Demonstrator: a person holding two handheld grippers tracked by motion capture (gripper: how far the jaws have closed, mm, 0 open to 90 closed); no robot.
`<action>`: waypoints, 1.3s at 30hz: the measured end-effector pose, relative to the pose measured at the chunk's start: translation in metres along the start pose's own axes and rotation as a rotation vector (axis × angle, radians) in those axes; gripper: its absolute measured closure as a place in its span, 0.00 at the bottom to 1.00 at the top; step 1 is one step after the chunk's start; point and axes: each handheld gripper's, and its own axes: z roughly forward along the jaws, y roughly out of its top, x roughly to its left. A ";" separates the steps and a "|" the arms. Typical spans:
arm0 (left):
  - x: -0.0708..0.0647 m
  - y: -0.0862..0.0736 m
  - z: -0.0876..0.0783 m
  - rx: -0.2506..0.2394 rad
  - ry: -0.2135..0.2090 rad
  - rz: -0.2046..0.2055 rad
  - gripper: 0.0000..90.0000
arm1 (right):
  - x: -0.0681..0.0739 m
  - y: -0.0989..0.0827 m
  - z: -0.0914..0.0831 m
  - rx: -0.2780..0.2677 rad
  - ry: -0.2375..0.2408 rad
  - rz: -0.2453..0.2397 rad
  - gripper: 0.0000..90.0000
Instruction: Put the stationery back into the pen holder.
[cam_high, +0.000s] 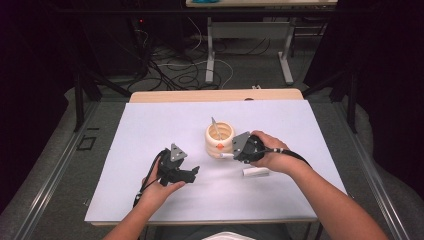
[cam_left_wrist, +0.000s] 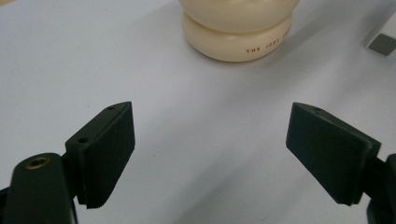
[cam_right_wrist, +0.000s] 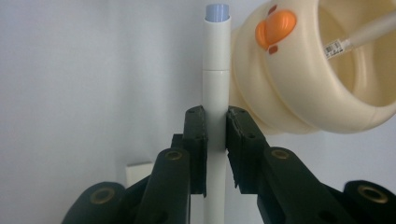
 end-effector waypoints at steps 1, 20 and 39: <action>0.000 0.000 0.000 -0.005 0.001 0.002 0.17 | 0.000 0.001 -0.001 -0.012 0.005 0.010 0.87; 0.000 0.000 0.000 -0.002 -0.001 0.001 0.18 | -0.013 0.009 -0.017 -0.259 0.029 0.296 0.87; 0.003 0.007 -0.008 -0.046 -0.100 -0.085 0.29 | -0.012 0.013 -0.019 -0.409 -0.035 0.547 0.87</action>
